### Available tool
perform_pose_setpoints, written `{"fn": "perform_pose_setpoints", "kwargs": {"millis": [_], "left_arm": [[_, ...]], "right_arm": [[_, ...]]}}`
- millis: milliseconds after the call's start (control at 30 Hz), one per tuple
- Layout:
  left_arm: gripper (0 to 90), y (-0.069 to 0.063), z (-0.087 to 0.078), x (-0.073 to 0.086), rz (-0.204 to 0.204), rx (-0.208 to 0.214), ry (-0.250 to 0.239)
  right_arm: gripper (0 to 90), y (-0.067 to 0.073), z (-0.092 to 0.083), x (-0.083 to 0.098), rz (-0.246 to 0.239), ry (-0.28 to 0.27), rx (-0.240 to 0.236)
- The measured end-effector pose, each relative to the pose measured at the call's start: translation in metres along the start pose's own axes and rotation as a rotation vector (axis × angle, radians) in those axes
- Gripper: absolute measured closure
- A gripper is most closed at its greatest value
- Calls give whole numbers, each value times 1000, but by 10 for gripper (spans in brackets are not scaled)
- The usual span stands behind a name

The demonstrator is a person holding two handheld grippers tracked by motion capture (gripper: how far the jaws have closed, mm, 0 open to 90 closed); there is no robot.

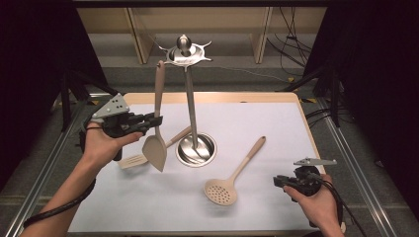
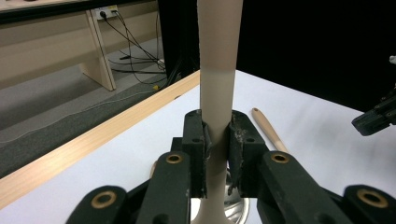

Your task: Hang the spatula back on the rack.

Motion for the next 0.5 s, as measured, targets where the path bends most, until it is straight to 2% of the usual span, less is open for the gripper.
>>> {"fn": "perform_pose_setpoints", "kwargs": {"millis": [100, 167, 400, 500], "left_arm": [[778, -1, 3, 0, 1, 0, 4], [777, -2, 5, 1, 2, 2, 4], [776, -3, 10, 2, -8, -2, -14], [773, -3, 10, 3, -12, -3, -20]], "right_arm": [[769, 1, 0, 0, 16, 10, -8], [769, 1, 0, 0, 9, 8, 6], [767, 1, 0, 1, 11, -4, -17], [763, -1, 0, 2, -8, 10, -1]]}}
Point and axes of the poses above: each handheld gripper's, and its own axes: z roughly forward along the jaws, x roughly out of its underside, y roughly to its left, the point moved 4 cm from there along z, roughly forward along the jaws, and after that the axes turned 15 degrees about -z, right-handed, at the moved point
